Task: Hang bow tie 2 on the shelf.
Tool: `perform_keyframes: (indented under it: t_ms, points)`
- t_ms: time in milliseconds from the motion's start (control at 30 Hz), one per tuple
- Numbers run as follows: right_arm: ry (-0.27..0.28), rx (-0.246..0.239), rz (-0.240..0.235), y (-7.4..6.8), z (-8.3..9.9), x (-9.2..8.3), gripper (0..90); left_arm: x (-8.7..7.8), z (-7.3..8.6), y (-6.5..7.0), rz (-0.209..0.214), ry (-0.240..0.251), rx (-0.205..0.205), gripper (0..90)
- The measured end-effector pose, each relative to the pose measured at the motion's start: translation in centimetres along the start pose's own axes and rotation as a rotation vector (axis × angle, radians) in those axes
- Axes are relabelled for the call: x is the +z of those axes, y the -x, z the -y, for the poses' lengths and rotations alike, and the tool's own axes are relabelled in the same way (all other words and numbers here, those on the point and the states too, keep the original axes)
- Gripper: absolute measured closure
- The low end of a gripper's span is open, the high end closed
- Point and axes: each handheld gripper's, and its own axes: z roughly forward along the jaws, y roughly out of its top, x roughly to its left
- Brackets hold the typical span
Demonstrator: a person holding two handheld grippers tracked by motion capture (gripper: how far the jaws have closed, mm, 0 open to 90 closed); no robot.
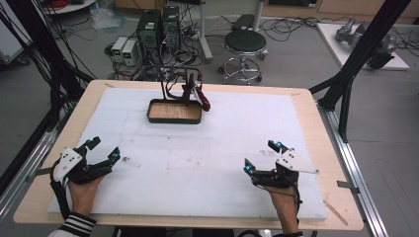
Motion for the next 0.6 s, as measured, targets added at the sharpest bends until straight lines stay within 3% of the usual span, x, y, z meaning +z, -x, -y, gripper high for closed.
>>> perform_keyframes:
  t_ms: [67,200,367,600]
  points:
    - [-0.001,-0.011,0.029,0.3,1.0,-0.2,0.5,0.0,0.0,0.0,0.0,0.001,0.001,17.6]
    - [0.037,0.034,0.059,0.8,2.7,-0.3,0.5,0.0,0.0,0.0,0.0,0.003,-0.002,17.6]
    - [0.012,0.049,0.09,1.3,4.2,0.5,0.6,0.0,0.0,0.0,-0.001,0.003,0.002,17.6]
    - [0.018,0.047,0.107,1.3,4.5,0.5,0.6,0.0,0.0,0.1,-0.002,0.004,0.003,17.6]
